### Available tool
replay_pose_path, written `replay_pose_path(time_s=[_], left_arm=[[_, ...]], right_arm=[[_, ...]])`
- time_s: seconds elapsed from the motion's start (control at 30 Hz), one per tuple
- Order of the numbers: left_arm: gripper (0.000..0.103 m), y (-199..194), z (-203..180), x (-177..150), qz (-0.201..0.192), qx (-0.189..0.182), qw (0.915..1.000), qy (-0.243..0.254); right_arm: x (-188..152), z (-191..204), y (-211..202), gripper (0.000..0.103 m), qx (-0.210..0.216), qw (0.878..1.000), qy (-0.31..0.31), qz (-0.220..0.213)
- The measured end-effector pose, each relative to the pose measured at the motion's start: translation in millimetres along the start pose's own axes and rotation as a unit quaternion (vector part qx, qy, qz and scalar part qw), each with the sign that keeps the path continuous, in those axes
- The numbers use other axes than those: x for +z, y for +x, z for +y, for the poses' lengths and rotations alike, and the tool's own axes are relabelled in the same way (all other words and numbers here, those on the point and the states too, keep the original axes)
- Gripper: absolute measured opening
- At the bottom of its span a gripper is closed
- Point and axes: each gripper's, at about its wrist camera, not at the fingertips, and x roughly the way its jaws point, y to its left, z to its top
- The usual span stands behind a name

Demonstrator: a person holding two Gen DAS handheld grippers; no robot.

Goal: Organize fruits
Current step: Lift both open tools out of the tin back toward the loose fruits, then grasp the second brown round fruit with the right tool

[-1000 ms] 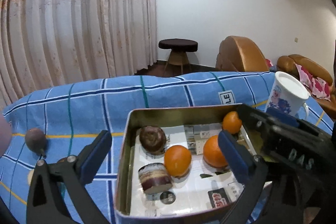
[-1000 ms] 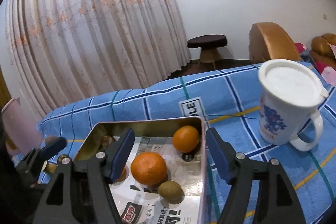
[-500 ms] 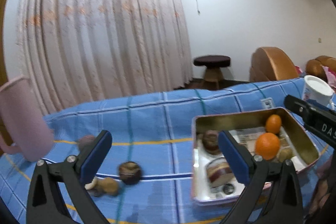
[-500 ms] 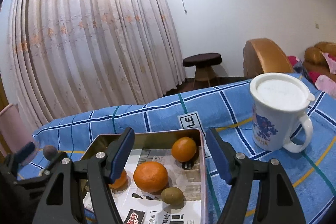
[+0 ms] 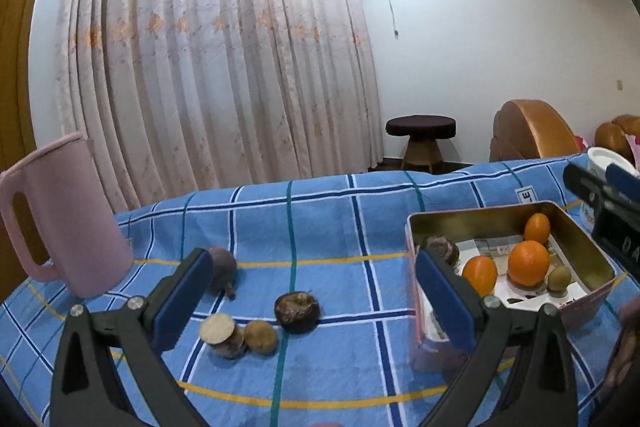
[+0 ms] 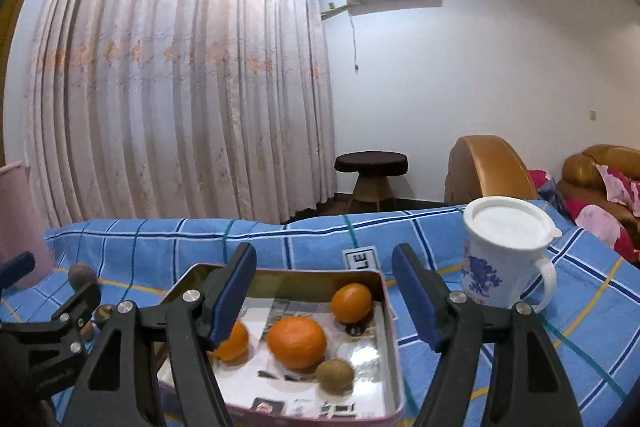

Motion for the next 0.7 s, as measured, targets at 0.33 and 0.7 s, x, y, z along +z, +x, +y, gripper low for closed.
replay_pose_path(time_s=[0.33, 0.7], left_arm=[[0.103, -14.3, 9.2, -10.4, 0.014, -0.029, 0.9994, 0.008], [0.103, -7.5, 36.8, -23.7, 0.083, -0.06, 0.9941, -0.035]], right_arm=[[-6.1, 26.2, -26.3, 0.072, -0.007, 1.0, -0.011, -0.01], [-10.6, 44.9, -36.0, 0.072, -0.013, 1.0, -0.013, -0.005]])
